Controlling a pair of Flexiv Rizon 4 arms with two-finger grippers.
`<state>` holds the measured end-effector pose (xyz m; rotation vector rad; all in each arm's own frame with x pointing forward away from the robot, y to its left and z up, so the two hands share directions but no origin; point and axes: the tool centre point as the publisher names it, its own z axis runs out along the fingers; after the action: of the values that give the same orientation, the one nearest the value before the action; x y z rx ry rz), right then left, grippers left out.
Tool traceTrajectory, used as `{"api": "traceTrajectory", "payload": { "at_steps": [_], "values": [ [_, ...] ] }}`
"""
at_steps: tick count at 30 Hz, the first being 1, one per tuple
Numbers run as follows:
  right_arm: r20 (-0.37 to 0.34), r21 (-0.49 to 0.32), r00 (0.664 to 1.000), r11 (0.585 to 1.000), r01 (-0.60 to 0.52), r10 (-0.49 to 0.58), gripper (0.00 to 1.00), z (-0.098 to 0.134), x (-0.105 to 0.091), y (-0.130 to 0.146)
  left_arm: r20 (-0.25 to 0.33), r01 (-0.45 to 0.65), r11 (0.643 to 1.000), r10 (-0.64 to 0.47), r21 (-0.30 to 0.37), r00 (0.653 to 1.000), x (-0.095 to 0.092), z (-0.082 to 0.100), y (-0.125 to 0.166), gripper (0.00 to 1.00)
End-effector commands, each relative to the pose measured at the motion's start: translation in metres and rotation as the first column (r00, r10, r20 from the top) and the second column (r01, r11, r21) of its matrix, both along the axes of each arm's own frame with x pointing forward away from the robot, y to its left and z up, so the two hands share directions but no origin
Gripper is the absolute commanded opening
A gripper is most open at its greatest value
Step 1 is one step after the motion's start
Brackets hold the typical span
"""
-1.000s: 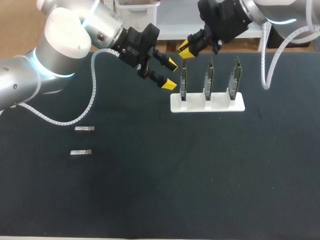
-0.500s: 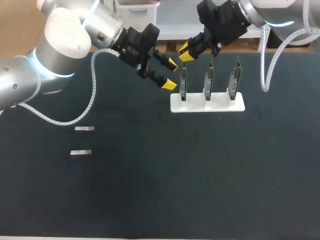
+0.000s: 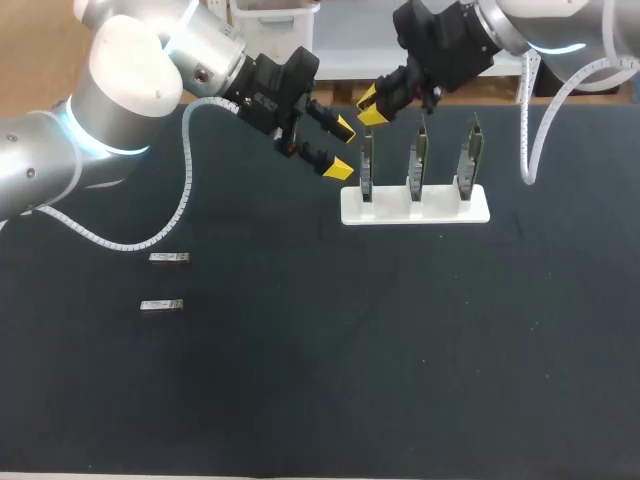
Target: Pick up the optical module with the left hand, and insert it into the network port with the right hand.
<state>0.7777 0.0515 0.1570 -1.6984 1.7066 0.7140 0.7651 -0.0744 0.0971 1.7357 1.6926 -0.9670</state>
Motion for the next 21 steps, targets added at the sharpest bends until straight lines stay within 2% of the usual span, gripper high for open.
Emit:
{"api": "traceTrajectory", "payload": {
  "at_steps": [1, 12, 13, 14, 17, 18, 21],
  "values": [
    [-0.003, 0.005, 1.000, 1.000, -0.001, 0.001, 1.00, 0.001, 0.001, -0.001, -0.002, 0.002, 1.000, -0.002, 0.002, 1.000, 0.002, 0.000, -0.001, 1.00],
    [-0.090, 0.103, 0.996, 0.995, -0.012, 0.021, 1.00, 0.015, 0.004, -0.009, -0.002, 0.002, 1.000, -0.002, 0.002, 1.000, 0.002, 0.000, -0.001, 1.00],
    [-0.098, 0.104, 0.995, 0.994, -0.017, 0.027, 0.97, 0.015, 0.004, -0.009, -0.002, 0.002, 1.000, -0.002, 0.002, 1.000, 0.002, 0.000, -0.001, 1.00],
    [-0.095, 0.098, 0.995, 0.995, -0.023, 0.032, 0.78, 0.016, 0.004, -0.010, -0.002, 0.002, 1.000, -0.002, 0.002, 1.000, 0.002, 0.000, -0.001, 1.00],
    [-0.074, 0.078, 0.997, 0.997, -0.024, 0.030, 0.04, 0.014, 0.003, -0.009, -0.002, 0.002, 1.000, -0.002, 0.002, 1.000, 0.002, 0.000, -0.001, 1.00],
    [-0.066, 0.074, 0.997, 0.997, -0.019, 0.024, 0.00, 0.013, 0.003, -0.009, -0.002, 0.002, 1.000, -0.002, 0.002, 1.000, 0.002, 0.000, -0.001, 1.00],
    [-0.064, 0.067, 0.998, 0.998, -0.014, 0.019, 0.00, 0.012, 0.003, -0.008, -0.002, 0.002, 1.000, -0.002, 0.002, 1.000, 0.002, 0.000, -0.001, 1.00]
  ]
}}
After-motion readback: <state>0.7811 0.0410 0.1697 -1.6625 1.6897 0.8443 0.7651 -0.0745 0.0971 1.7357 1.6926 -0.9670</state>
